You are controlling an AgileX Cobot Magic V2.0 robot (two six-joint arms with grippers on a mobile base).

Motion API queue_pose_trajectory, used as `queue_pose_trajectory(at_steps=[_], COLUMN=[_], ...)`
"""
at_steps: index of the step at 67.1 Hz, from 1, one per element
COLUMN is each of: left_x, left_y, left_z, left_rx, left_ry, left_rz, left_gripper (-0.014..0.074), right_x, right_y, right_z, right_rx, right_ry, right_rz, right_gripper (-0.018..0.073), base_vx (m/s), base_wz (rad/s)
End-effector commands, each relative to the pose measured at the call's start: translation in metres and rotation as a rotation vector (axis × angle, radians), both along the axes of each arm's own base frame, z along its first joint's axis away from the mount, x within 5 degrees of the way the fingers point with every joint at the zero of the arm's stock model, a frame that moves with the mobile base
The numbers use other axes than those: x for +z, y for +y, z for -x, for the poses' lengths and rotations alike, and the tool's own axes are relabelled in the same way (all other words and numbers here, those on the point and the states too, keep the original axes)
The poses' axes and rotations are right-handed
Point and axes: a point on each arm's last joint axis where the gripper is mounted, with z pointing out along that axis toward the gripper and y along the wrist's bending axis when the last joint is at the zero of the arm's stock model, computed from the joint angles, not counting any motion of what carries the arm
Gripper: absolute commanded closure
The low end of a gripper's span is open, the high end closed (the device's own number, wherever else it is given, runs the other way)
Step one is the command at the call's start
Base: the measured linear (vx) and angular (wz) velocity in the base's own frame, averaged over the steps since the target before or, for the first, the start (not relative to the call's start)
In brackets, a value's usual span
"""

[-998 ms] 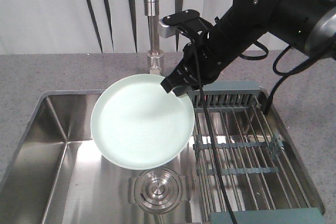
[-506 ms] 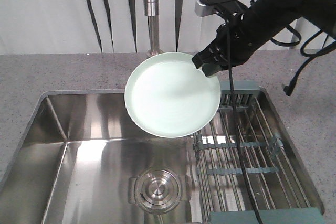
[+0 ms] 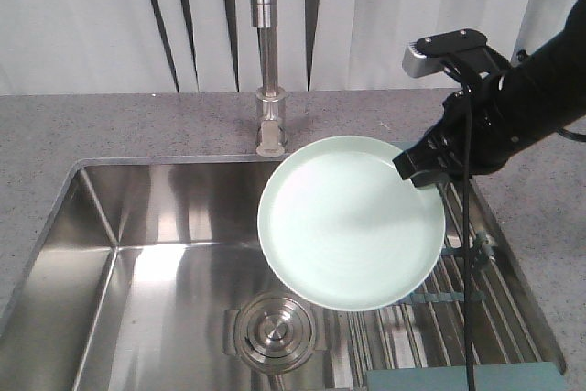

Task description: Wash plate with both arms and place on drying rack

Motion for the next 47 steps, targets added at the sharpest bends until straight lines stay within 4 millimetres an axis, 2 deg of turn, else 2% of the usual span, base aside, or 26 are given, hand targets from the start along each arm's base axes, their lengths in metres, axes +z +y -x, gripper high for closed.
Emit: queue_pose_trajectory(at_steps=[1,11,29,37,47], left_x=[0.012,0.012,0.012,0.012,0.012], left_y=[-0.001,-0.001,-0.001,-0.001,-0.001], left_z=[-0.003,-0.003,-0.003,-0.003,-0.003], left_rx=[0.001,0.001,0.001,0.001,0.001], left_ry=[-0.088,-0.088,-0.088,-0.088,-0.088], left_rz=[0.015,0.015,0.015,0.015,0.015], left_gripper=[0.0012,0.0012,0.0012,0.0012,0.0012], right_x=[0.017,0.009,-0.002,-0.003,0.0], right_y=[0.004,0.021,0.062,0.079,0.093], right_z=[0.017,0.03,0.032,0.025,0.007], right_rx=[-0.008,0.014,0.061,0.075,0.081], right_ry=[-0.086,-0.062,-0.042,-0.033,-0.032], right_rz=[-0.064,-0.082,-0.138,-0.147,-0.148], right_gripper=[0.0561,0.0561,0.0561,0.0561,0.0561], base_vx=[0.0,0.0,0.0,0.0,0.0], base_wz=[0.0,0.0,0.0,0.0,0.0])
